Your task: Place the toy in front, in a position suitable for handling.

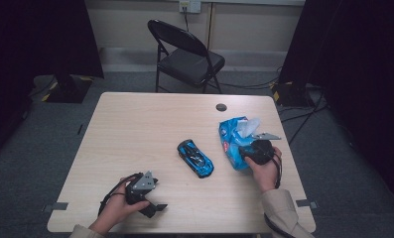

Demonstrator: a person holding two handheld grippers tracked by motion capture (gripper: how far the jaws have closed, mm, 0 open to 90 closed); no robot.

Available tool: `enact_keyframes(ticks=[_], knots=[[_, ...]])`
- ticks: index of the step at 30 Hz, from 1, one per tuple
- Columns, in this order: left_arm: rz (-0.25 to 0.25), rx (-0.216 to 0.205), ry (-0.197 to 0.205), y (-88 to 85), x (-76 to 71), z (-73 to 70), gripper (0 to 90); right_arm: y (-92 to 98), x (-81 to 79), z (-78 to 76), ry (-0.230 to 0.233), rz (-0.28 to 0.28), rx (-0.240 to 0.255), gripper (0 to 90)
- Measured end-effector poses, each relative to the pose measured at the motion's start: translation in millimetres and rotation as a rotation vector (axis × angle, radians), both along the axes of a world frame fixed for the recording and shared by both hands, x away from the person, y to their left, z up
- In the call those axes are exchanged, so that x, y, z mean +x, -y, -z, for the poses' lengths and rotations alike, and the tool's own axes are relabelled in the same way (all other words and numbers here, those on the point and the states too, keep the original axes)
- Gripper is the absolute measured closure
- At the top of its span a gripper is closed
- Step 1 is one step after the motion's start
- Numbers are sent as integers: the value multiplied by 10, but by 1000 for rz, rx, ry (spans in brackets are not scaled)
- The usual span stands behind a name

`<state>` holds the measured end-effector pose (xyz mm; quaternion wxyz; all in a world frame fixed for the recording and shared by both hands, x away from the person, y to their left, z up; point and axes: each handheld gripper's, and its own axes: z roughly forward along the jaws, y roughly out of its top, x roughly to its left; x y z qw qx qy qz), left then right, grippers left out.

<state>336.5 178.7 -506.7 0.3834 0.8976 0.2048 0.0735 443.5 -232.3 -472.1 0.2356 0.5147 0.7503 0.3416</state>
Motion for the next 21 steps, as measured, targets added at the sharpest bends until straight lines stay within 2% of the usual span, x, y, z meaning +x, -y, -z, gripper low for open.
enact_keyframes(ticks=[8,17,21], knots=[[1,0,0,0,0,0,48,25,-13,-77,-24,-15,-23,349],[0,-1,0,0,0,0,48,79,1,-265,-18,-27,4,365],[0,0,0,0,0,0,48,60,31,-302,-17,-32,0,366]])
